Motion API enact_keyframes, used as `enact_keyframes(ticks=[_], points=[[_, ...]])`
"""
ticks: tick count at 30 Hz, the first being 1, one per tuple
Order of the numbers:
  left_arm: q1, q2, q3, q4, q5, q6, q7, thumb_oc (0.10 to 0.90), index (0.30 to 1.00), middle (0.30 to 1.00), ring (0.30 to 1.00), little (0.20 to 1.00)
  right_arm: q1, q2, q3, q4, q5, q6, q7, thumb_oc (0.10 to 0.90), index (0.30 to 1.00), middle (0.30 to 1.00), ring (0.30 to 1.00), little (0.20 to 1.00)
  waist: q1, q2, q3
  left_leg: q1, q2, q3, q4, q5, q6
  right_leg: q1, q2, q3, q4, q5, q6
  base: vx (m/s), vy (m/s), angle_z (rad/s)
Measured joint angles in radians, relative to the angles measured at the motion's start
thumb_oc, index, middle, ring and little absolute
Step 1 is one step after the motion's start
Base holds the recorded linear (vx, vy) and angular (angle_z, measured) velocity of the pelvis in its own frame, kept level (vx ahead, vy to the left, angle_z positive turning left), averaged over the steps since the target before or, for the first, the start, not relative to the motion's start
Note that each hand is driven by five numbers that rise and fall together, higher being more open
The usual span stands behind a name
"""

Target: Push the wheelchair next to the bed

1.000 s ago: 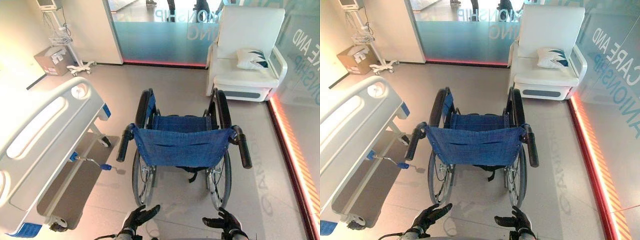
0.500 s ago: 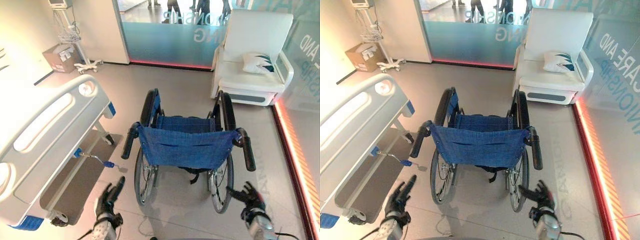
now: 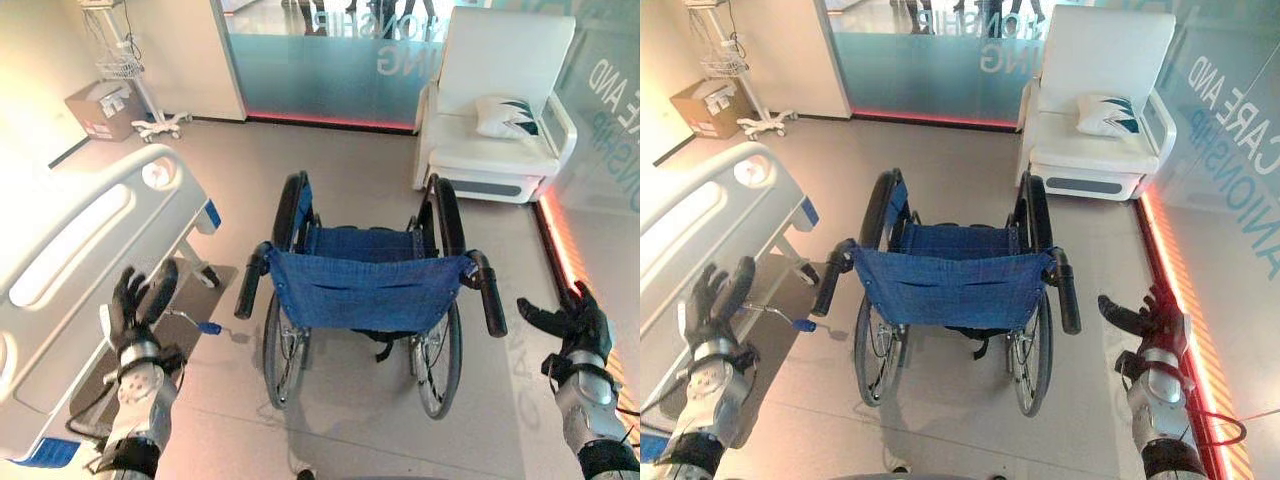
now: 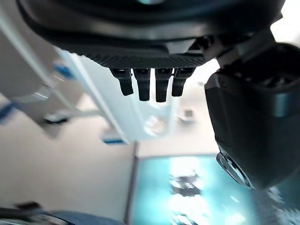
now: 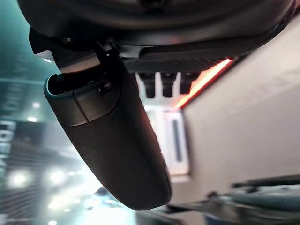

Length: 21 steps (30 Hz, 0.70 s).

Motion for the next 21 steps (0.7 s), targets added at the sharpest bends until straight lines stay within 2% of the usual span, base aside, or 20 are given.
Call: enact_keyframes(ticks=[4, 10, 14, 21], points=[[-0.043, 0.058, -0.023, -0.070, 0.000, 0.001, -0.082, 0.800, 0.900, 0.900, 0.900, 0.900, -0.041, -0.028, 0.000, -0.076, -0.001, -0.004, -0.029, 0.800, 0.900, 0.900, 0.900, 0.900, -0.005, 0.018, 0.010, 0.000, -0.002, 0.000, 0.000, 0.000, 0.000, -0.001, -0.002, 0.001, 0.000, 0.000, 0.000, 0.00, 0.000, 0.00], [-0.036, 0.062, -0.038, -0.232, 0.008, 0.048, -0.226, 0.800, 0.900, 0.900, 0.900, 0.900, -0.035, -0.031, -0.003, -0.226, -0.011, -0.004, -0.021, 0.800, 0.900, 0.900, 0.900, 0.900, -0.006, 0.024, 0.020, -0.003, -0.002, 0.001, 0.000, 0.000, 0.000, -0.005, -0.002, 0.002, 0.001, 0.000, 0.000, 0.00, 0.000, 0.00], [-0.001, 0.064, -0.054, -0.308, 0.079, 0.099, -0.307, 0.800, 0.900, 0.900, 0.900, 0.900, -0.015, -0.031, -0.005, -0.293, -0.011, -0.004, 0.029, 0.800, 0.900, 0.900, 0.900, 0.900, -0.005, 0.025, 0.021, -0.004, -0.002, 0.002, 0.000, 0.000, 0.000, -0.006, -0.002, 0.003, 0.000, 0.000, 0.001, 0.00, 0.000, 0.00], [0.060, 0.103, -0.058, -0.318, 0.184, 0.169, -0.354, 0.800, 0.900, 0.900, 0.900, 0.900, 0.022, -0.031, -0.005, -0.373, -0.010, 0.007, 0.125, 0.800, 0.900, 0.900, 0.900, 0.900, -0.011, 0.026, 0.028, -0.009, -0.002, 0.003, 0.000, 0.000, 0.000, -0.012, -0.002, 0.004, 0.000, 0.000, 0.001, 0.00, 0.000, 0.00]])
